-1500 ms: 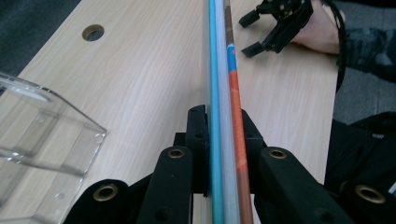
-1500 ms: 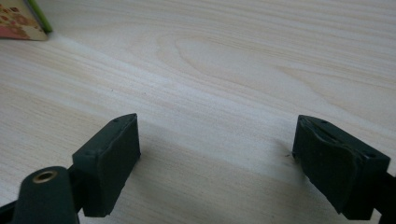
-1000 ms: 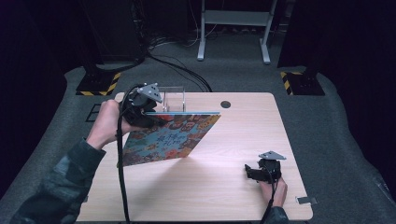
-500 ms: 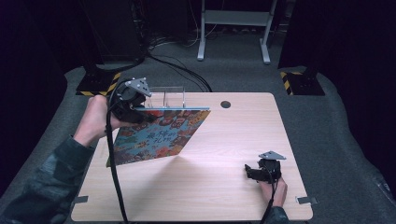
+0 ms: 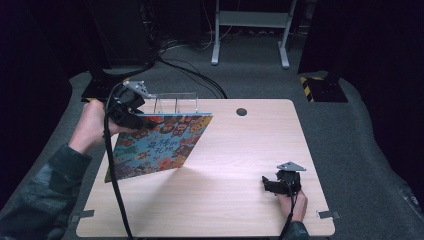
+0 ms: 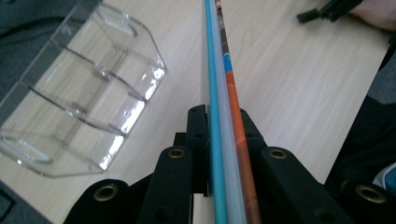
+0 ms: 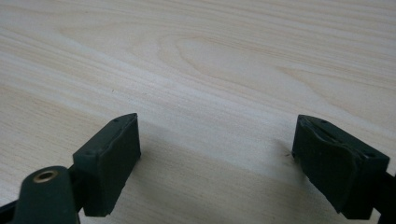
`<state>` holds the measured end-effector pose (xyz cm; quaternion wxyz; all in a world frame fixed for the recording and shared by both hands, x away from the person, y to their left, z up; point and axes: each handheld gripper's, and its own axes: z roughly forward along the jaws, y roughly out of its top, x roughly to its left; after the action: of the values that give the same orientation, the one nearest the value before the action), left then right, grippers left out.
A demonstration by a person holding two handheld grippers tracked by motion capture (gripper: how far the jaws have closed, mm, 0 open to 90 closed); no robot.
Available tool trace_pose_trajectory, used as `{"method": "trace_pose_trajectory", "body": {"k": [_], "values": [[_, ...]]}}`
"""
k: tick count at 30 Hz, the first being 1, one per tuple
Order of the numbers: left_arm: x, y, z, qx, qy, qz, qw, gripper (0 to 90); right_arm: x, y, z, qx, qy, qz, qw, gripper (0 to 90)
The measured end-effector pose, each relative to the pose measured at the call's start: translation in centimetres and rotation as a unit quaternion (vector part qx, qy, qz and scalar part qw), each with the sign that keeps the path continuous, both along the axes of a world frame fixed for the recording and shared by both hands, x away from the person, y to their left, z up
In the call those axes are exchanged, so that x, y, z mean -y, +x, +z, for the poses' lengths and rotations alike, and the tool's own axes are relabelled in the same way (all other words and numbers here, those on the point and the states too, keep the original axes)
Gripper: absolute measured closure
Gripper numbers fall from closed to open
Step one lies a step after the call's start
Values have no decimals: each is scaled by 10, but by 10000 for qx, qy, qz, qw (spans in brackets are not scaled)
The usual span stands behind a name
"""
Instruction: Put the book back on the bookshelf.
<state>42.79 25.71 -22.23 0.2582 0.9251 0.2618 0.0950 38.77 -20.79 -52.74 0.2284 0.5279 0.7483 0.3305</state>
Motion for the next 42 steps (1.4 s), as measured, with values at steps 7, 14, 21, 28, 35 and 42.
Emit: {"method": "trace_pose_trajectory", "body": {"k": [7, 14, 21, 28, 35, 42], "values": [[-12, 4, 5, -60, 75, 116, 9999, 807, 0, 0, 0, -11, -10, -1, 10000, 147], [-30, 6, 12, 43, -13, 428, 9991, 807, 0, 0, 0, -9, -7, 4, 10000, 147], [-49, 7, 18, 187, -81, 772, 9968, 807, 0, 0, 0, -24, 1, -16, 10000, 147], [-64, 12, 21, 99, -64, 971, 9952, 806, 0, 0, 0, -6, -8, -21, 10000, 147], [-78, 19, 23, 25, 1, 1198, 9928, 806, 0, 0, 0, -5, -8, -24, 10000, 148], [-90, 22, 22, 0, -79, 1416, 9899, 806, 0, 0, 0, -4, -8, -26, 10000, 148]]}}
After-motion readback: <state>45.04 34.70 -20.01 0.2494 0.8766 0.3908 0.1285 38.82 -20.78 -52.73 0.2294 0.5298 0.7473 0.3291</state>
